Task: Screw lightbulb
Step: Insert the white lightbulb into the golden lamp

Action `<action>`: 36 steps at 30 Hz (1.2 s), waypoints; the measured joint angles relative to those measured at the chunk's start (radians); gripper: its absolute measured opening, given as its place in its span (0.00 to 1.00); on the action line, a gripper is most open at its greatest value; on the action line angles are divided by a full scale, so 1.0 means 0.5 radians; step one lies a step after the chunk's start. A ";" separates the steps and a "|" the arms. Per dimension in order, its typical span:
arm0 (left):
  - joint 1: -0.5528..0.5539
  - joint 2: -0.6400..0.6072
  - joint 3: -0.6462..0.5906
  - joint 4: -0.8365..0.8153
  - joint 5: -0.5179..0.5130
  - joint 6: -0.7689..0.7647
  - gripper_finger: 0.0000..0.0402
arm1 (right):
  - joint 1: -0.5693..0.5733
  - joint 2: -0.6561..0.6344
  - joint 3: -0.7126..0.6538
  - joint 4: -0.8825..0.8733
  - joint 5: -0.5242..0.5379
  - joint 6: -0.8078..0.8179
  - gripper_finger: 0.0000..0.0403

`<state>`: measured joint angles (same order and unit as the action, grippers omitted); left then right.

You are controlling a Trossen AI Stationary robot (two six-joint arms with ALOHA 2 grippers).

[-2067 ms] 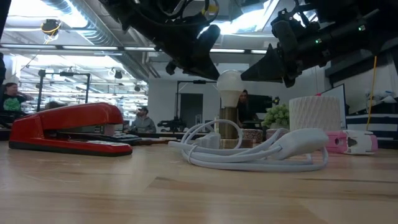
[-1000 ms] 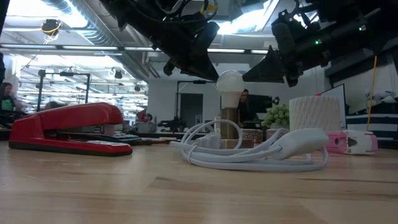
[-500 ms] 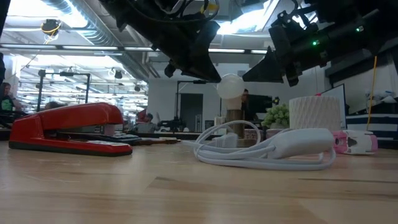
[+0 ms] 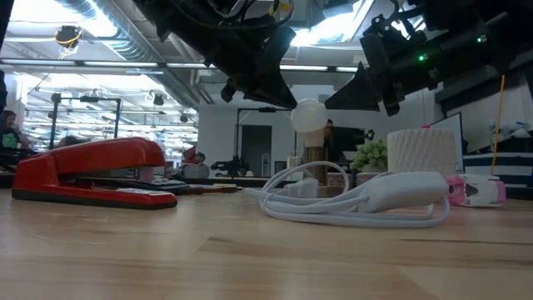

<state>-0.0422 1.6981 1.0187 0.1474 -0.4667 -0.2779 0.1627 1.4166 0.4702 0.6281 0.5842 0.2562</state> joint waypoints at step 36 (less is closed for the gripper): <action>-0.010 -0.002 0.000 -0.001 -0.123 0.045 0.00 | -0.463 0.043 0.001 -0.445 -0.191 -0.052 0.02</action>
<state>-0.0472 1.6970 1.0187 0.1470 -0.5282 -0.2554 -0.0687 1.4381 0.4706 0.4055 0.4887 0.2301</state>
